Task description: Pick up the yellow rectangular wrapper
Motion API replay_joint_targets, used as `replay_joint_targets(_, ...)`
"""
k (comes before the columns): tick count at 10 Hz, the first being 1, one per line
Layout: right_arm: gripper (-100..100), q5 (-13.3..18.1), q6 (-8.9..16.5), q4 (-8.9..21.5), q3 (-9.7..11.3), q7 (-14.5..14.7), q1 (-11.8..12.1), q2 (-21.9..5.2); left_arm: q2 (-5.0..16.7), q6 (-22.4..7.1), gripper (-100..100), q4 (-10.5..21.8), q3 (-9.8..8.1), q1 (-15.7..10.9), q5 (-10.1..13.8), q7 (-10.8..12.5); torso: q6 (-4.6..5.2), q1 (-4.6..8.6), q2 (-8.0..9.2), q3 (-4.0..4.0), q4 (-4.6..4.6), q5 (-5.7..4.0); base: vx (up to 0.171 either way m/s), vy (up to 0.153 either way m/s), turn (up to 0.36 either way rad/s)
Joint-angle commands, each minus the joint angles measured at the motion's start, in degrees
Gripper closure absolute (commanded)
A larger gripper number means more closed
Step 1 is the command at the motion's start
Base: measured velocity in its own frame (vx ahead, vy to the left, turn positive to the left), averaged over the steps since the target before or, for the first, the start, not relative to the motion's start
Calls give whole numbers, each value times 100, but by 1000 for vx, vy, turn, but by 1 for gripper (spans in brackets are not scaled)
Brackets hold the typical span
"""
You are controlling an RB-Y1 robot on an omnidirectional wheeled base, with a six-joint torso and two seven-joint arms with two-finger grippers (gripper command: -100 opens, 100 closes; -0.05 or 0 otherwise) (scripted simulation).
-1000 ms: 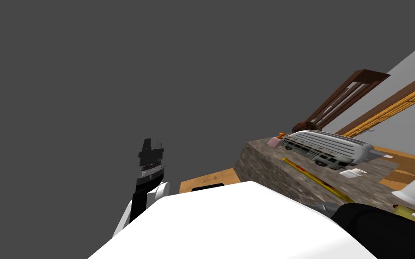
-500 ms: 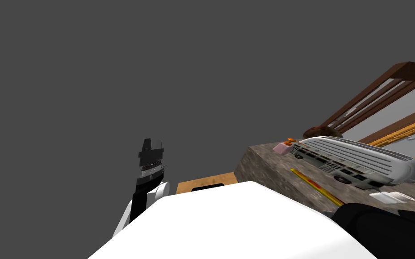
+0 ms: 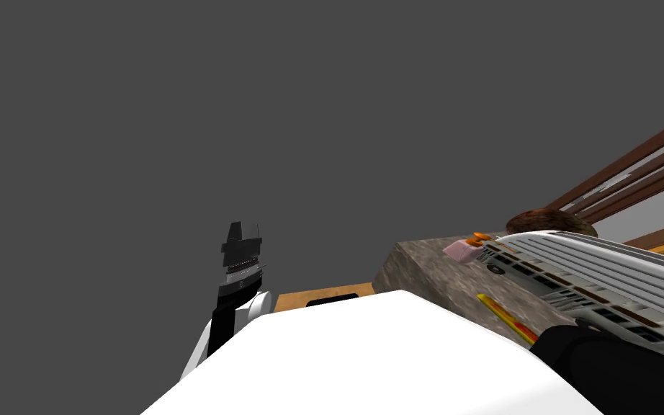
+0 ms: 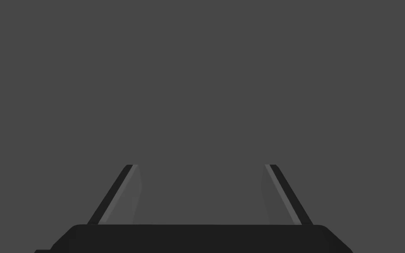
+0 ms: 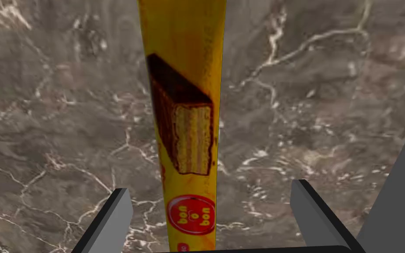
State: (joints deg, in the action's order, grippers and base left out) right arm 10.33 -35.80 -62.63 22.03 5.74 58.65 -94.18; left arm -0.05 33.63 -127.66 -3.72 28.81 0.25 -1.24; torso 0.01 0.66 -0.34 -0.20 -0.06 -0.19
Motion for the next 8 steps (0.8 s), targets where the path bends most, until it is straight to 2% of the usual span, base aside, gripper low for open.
replay_joint_targets(1, -100, 0, 0, 0, 0, 0, 0, 0, 0, 0, 0, 0, 0, 0, 0, 0, 0, 0, 0, 0, 0, 0, 20, -81, 22)
replay_joint_targets(2, 0, 8, -4, 5, 4, 1, 0, 5, -1, 0, 0, 0, 1, 0, 0, 0, 1, -35, 11, 7, 3, 7, 5, -17, 2)
replay_joint_targets(3, -100, 79, 78, 48, 58, 52, -73, 212, -2, 0, 0, 0, 1, 0, 0, 0, 2, -62, 19, 11, 5, 15, 15, -22, 74)
replay_joint_targets(6, -100, 187, 200, 114, 139, 128, -182, 524, -2, 0, 0, 0, 2, -1, 0, 0, 1, -70, 20, 12, 5, 17, 15, -21, 67)
replay_joint_targets(7, -100, 150, 159, 83, 112, 90, -142, 424, -2, 0, 0, 0, 2, -1, 0, 0, 2, -70, 21, 12, 5, 17, 6, -10, 9)
replay_joint_targets(8, 100, 150, 177, 78, 111, 100, -140, 433, -2, 0, 0, 0, 2, -1, 0, 0, 2, -74, 22, 13, 5, 19, 0, 0, 0)
